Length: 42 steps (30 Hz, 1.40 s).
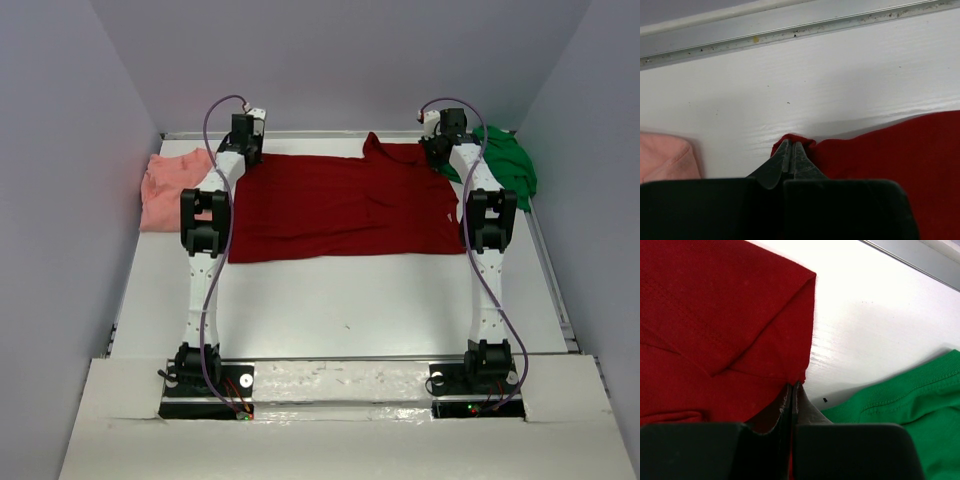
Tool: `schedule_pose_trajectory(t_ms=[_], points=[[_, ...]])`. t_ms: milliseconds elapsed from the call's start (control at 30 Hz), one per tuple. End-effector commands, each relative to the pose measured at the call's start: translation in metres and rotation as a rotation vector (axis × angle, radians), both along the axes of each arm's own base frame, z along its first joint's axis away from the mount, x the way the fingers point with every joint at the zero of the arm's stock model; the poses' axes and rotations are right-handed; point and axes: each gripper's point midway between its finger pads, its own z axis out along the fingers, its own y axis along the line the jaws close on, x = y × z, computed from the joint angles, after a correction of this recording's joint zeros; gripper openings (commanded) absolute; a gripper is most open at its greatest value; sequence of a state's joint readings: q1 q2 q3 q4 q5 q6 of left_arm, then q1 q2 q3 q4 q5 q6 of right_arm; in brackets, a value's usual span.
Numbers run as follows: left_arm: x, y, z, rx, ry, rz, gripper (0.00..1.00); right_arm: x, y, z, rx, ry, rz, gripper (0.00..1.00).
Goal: Fold and stack the t-shirts
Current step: Fold the tshirt
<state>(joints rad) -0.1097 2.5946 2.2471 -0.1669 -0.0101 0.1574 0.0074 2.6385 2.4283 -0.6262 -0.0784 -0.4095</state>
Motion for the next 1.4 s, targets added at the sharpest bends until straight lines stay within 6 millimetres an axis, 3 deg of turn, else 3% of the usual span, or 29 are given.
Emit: schedule_pose_trajectory(t_ms=[0,433,800,1200,1367], points=[[0.0,-0.006,0.087,0.016,-0.134,-0.008,0.0,-0.014,-0.005,0.008,-0.009,0.048,0.001,0.0],[-0.021,-0.006,0.133,0.094,-0.183,0.004,0.0,-0.016,-0.004,0.062,-0.011,-0.03,0.011,0.0],[-0.047,0.007,0.128,0.146,-0.142,0.044,0.0,-0.026,-0.011,0.077,-0.051,-0.032,-0.001,0.0],[-0.058,0.009,0.141,0.146,-0.142,0.044,0.0,-0.036,-0.016,0.085,-0.083,-0.025,-0.002,0.0],[-0.067,0.013,0.14,0.165,-0.125,0.043,0.0,-0.039,-0.017,0.097,-0.089,-0.039,-0.001,0.0]])
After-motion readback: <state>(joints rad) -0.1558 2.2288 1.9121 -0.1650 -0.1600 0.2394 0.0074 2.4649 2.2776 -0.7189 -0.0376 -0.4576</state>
